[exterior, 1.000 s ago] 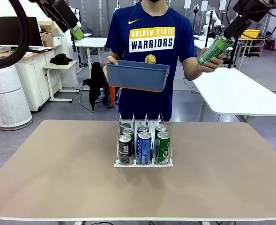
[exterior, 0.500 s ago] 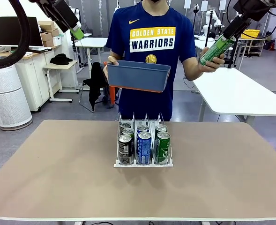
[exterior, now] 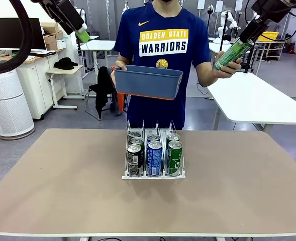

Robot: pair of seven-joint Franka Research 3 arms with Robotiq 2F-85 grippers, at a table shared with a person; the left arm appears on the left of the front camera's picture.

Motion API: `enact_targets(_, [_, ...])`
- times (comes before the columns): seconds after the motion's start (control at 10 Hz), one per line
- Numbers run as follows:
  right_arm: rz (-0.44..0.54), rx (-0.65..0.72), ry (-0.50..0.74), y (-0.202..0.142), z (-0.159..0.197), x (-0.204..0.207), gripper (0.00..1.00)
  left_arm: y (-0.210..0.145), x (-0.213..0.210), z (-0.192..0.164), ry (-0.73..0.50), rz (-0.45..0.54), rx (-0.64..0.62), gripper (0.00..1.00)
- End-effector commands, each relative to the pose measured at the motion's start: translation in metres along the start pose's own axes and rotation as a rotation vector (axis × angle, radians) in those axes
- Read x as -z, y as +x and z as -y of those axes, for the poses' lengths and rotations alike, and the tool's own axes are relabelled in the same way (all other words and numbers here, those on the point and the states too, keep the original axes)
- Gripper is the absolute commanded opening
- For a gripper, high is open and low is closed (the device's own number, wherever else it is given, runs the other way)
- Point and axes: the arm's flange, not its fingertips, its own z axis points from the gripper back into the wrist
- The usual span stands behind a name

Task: Fill the beverage cans into the dispenser.
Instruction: Pick up the Sprite handed by the human, then place the picked Sprite in the line of the Automatic Can Dispenser with the same cans.

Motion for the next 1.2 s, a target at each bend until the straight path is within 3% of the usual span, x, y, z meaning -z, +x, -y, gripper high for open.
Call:
enact_targets(0.0, [0.012, 0.019, -0.020, -0.0001, -0.0035, -0.0002, 0.00, -0.0012, -0.0002, -0.0001, -0.004, -0.005, -0.006, 1.00])
enact_targets(0.4, [0.019, -0.004, 0.010, 0.0008, -0.0047, 0.0000, 0.00, -0.0012, -0.0002, -0.0001, -0.004, -0.005, -0.006, 1.00])
enact_targets(0.5, [0.002, -0.004, 0.002, 0.0007, -0.0016, -0.0008, 0.46, -0.0012, -0.0002, -0.0001, -0.004, -0.005, -0.006, 1.00])
enact_targets(1.1, [0.002, -0.004, 0.002, 0.0007, -0.0016, -0.0008, 0.46, -0.0012, -0.0002, -0.0001, -0.004, -0.005, -0.006, 1.00])
